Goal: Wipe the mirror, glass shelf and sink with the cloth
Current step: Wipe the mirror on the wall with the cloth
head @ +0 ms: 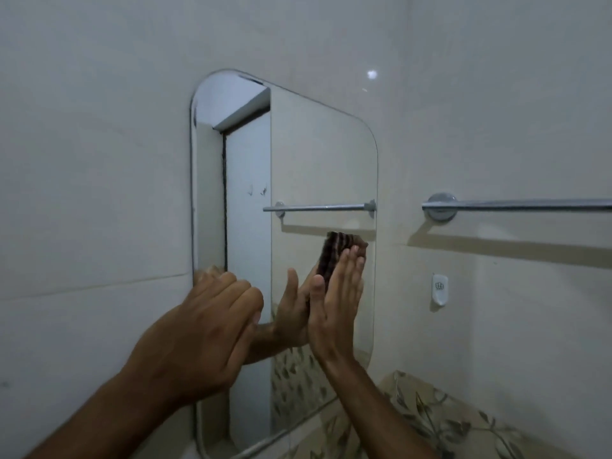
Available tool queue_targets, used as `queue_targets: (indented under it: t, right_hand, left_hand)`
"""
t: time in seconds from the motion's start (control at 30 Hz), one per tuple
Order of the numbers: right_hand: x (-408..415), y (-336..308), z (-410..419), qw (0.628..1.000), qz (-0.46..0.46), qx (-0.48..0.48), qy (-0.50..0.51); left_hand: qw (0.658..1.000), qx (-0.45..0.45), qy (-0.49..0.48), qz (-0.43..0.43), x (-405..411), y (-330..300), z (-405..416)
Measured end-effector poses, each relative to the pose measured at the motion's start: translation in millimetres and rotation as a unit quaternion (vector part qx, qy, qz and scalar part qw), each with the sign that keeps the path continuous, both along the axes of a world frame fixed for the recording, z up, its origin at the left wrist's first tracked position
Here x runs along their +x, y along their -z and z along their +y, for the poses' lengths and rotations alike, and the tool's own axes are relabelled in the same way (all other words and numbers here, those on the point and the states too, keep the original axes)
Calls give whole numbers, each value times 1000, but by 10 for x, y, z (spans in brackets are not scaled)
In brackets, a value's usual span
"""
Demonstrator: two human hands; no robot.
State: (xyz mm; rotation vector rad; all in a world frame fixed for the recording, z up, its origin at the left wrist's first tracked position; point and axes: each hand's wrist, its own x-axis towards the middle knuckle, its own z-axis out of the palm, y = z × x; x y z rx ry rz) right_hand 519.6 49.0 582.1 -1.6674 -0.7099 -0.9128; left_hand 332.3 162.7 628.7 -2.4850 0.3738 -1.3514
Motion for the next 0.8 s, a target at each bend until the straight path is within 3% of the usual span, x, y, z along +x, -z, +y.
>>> queue_targets:
  t: [0.17, 0.27, 0.37, 0.4, 0.43, 0.53, 0.63, 0.8]
  right_hand:
    - [-893, 246, 356, 978, -184, -97, -16]
    - [-1083, 567, 565, 930, -299, -198, 84]
    - [-1043, 662, 503, 938, -224, -252, -76]
    - [-1059, 527, 513, 944, -203, -236, -111]
    - [-1066, 355, 428, 954, -192, -213, -84]
    - [-914, -215, 375, 927, -341, -143, -64]
    - [-940, -1009, 434, 942, -312, -86, -88]
    - [-1022, -1908, 481, 946, -296, -101, -83]
  left_hand:
    - [995, -61, 42, -72, -28, -172, -61]
    - [985, -105, 33, -136, -6, -447, -95]
    - [982, -77, -7, -172, -10, -732, -85]
    - [980, -72, -13, -183, -17, -801, -69]
    - [978, -76, -7, -196, -28, -855, -54]
    - [957, -140, 56, -249, -73, -890, -41]
    - [911, -208, 124, -334, -118, -862, -39]
    - [918, -205, 110, -320, -68, -843, -29]
